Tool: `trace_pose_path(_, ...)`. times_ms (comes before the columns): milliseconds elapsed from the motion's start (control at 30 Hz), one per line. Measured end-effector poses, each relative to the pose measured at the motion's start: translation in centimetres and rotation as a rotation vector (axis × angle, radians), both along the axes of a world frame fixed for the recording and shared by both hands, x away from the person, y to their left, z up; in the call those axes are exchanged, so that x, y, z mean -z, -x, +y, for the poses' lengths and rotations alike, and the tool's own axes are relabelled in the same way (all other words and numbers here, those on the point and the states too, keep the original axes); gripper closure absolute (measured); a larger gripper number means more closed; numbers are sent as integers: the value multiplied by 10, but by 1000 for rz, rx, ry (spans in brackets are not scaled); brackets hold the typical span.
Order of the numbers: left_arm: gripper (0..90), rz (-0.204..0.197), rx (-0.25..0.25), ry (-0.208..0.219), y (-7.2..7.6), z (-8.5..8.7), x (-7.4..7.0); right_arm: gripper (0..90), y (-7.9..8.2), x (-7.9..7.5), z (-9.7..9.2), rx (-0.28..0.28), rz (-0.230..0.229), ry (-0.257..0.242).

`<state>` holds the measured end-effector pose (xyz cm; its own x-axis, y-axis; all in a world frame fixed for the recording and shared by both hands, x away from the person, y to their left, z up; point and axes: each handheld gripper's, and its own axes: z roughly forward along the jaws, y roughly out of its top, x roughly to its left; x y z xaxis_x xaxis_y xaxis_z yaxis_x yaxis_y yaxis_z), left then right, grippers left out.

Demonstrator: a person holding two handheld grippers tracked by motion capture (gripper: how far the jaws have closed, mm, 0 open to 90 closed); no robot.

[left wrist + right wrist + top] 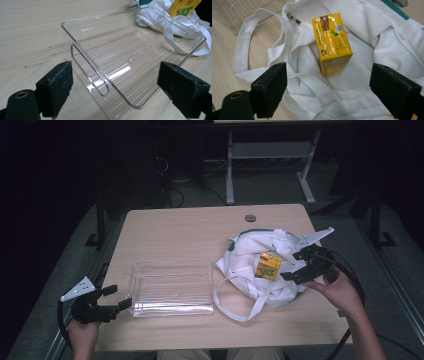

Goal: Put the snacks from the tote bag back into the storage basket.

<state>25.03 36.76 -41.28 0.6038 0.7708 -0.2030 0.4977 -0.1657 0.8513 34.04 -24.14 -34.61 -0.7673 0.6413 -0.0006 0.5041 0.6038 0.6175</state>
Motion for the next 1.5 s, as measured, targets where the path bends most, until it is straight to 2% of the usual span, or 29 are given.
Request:
trace_pose_path(767, 129, -3, 2, 8, 0, 0, -1, 140, -30, -1, 24, -52, 57, 57)
trace_pose_path(1233, 129, -6, 1, 7, 0, 2, -1, 147, -49, 12, 38, -79, 84, 99)
trace_pose_path(1433, 129, -9, -4, 13, 0, 2, -1, 180, -54, 17, 41, -80, 87, 119)
trace_pose_path(1500, 129, -9, -3, 14, 0, 2, -1, 204, -56, 18, 43, -91, 101, 121)
